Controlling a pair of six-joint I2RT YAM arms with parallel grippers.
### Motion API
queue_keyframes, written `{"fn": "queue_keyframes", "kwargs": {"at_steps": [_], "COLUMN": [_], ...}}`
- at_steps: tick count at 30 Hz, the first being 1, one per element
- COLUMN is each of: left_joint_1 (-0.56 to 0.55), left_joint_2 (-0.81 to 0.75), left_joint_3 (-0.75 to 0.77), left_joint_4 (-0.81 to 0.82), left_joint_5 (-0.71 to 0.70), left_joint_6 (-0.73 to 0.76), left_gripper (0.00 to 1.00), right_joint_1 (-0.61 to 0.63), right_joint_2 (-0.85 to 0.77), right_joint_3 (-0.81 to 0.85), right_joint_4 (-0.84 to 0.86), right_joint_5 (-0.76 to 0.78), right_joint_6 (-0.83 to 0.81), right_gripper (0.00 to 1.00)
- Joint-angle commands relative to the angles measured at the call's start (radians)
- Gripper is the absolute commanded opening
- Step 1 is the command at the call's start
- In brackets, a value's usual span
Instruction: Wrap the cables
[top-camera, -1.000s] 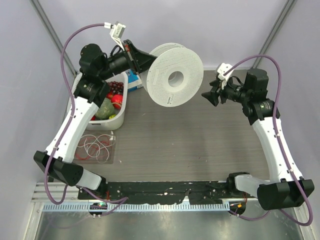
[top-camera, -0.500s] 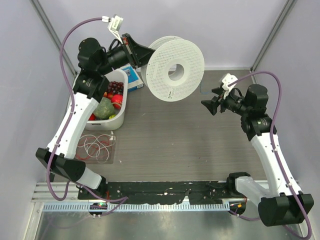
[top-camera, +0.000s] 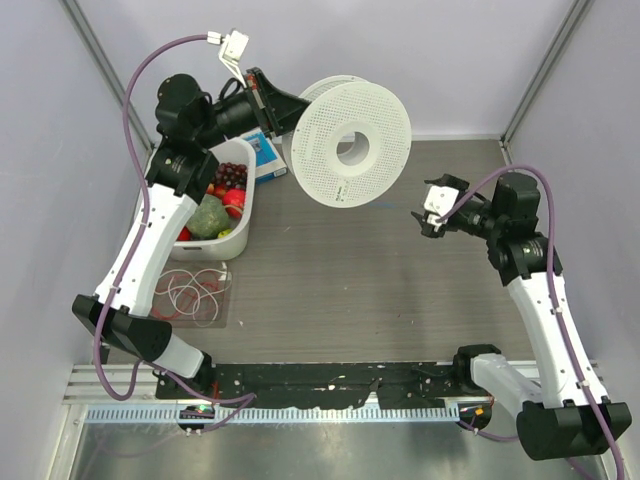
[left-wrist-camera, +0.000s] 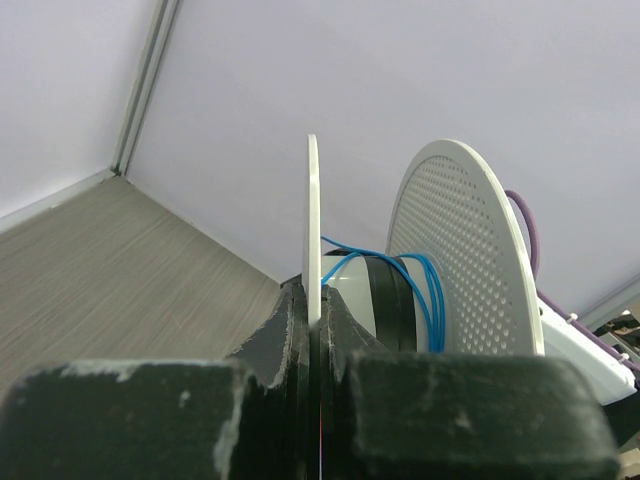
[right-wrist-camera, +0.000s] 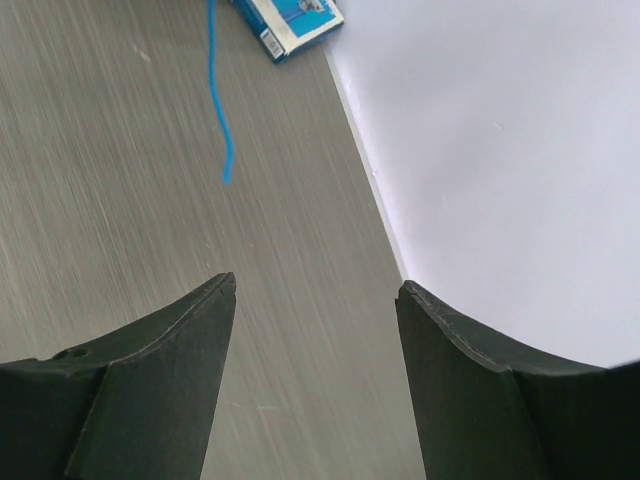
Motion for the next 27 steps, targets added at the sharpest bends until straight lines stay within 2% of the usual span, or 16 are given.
{"fn": "queue_keyframes", "kwargs": {"at_steps": [1, 7, 10, 17, 20, 27], "left_joint_1": [0.004, 0.002, 0.001, 0.001, 0.001, -0.004], "left_joint_2": [-0.022, -0.033, -0.028, -0.04, -0.042, -0.051], "left_joint_3": [0.04, 0.017, 0.018, -0.006, -0.005, -0.009], "left_joint_4": [0.041, 0.045, 0.038, -0.004, -0.039, -0.057], "left_joint_5": [0.023, 0.012, -0.009, -0.069, -0.098, -0.115], "left_joint_6": [-0.033, -0.038, -0.054, -0.061, -0.059, -0.057], "left_gripper": [0.0, 0.0, 0.0, 0.0, 0.0, 0.0], "right_joint_1": [-0.003, -0.002, 0.015, 0.136, 0.202, 0.257], "right_joint_2": [0.013, 0.054, 0.054, 0.017, 0.028, 0.057], "right_joint_3": [0.097, 0.16, 0.148, 0.076, 0.077, 0.067], "right_joint_4": [-0.17, -0.328, -0.343, -0.161, -0.13, -0.092], "right_joint_5": [-0.026, -0.051, -0.031, 0.138, 0.201, 0.256], "right_joint_6": [-0.316, -0.442, -0.5, -0.416, -0.384, -0.391], "right_gripper": [0.7, 0.69, 0.66, 0.61, 0.59, 0.53]}}
